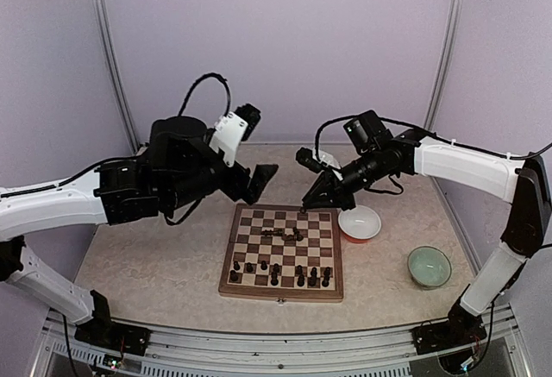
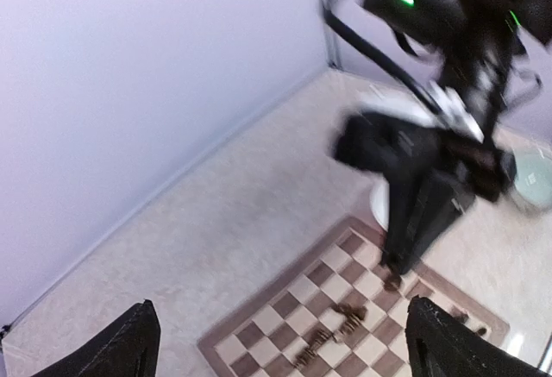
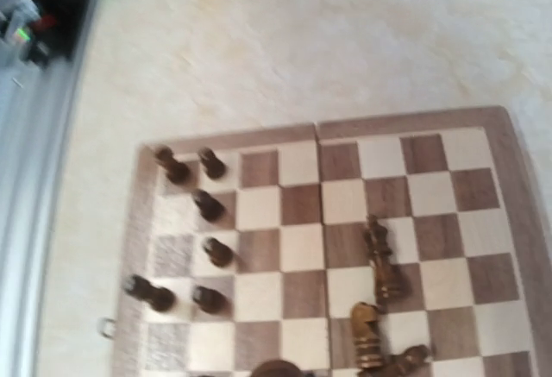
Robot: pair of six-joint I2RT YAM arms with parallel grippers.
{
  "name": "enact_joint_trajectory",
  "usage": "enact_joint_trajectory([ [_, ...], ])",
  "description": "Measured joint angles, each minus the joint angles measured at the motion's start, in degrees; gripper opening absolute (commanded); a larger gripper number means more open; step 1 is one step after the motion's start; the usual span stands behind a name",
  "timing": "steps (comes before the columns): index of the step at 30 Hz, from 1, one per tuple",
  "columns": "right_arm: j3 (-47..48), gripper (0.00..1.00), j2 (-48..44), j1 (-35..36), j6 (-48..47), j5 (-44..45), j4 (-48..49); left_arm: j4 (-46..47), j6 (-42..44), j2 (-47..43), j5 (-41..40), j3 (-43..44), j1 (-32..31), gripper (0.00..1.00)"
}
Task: Set up the chess pieces on the board
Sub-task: Pass from the left arm to the right, then place the pawn at d7.
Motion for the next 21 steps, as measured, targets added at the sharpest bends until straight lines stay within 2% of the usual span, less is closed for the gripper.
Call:
enact_joint_trajectory([
  [3,-0.59,0.01,0.04,2.82,-2.93,4.52,0.48,7.26,0.0,-4.2,-3.19,-1.18,4.66,0.99],
  [7,-1.27,0.01,1.73,7.23,-6.36,9.16,0.83,14.93,-2.95,-4.15,-3.67,-1.33,14.49,0.99],
  [12,-2.71,0.01,5.31,10.88,-9.01,13.35,0.85,16.94,-8.46,0.28,1.57,-3.08,23.93,0.96],
  [16,-4.31,0.01,7.15,12.96,-10.16,16.59,0.96,16.37,-9.27,0.66,3.17,-7.61,25.59,0.96],
  [21,-4.37,0.02,9.6,15.56,-10.82,19.04,1.29,16.06,-9.18,0.61,3.28,-8.04,24.74,0.96],
])
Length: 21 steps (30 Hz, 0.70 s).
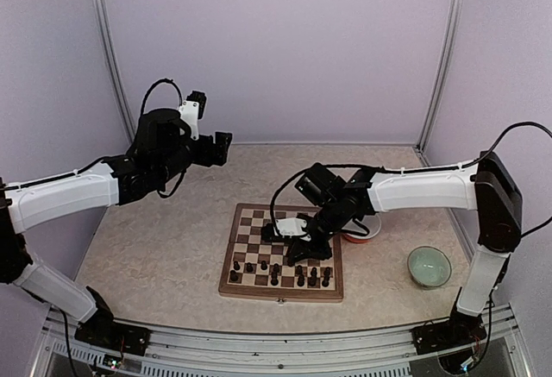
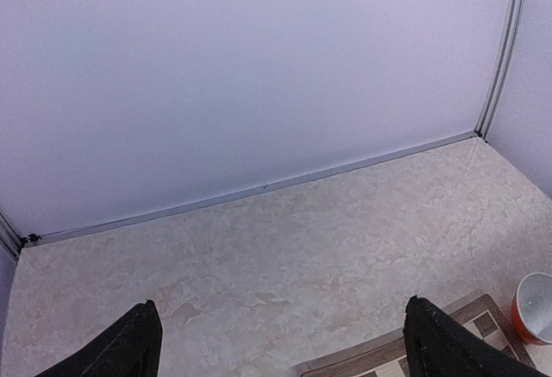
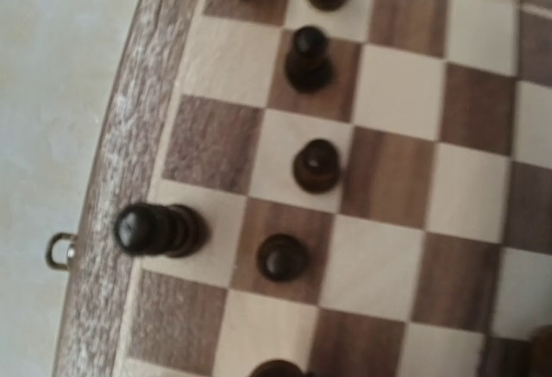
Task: Set up the chess pieces on the board
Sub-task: Place the pawn at d7.
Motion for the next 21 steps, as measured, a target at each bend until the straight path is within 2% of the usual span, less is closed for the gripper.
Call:
enact_joint_trajectory([
  [21,1.29,0.06,4.39,2.25,-0.26,3.19,-0.04,-1.44,0.2,0.72,-0.44,0.31,-1.29,0.96],
])
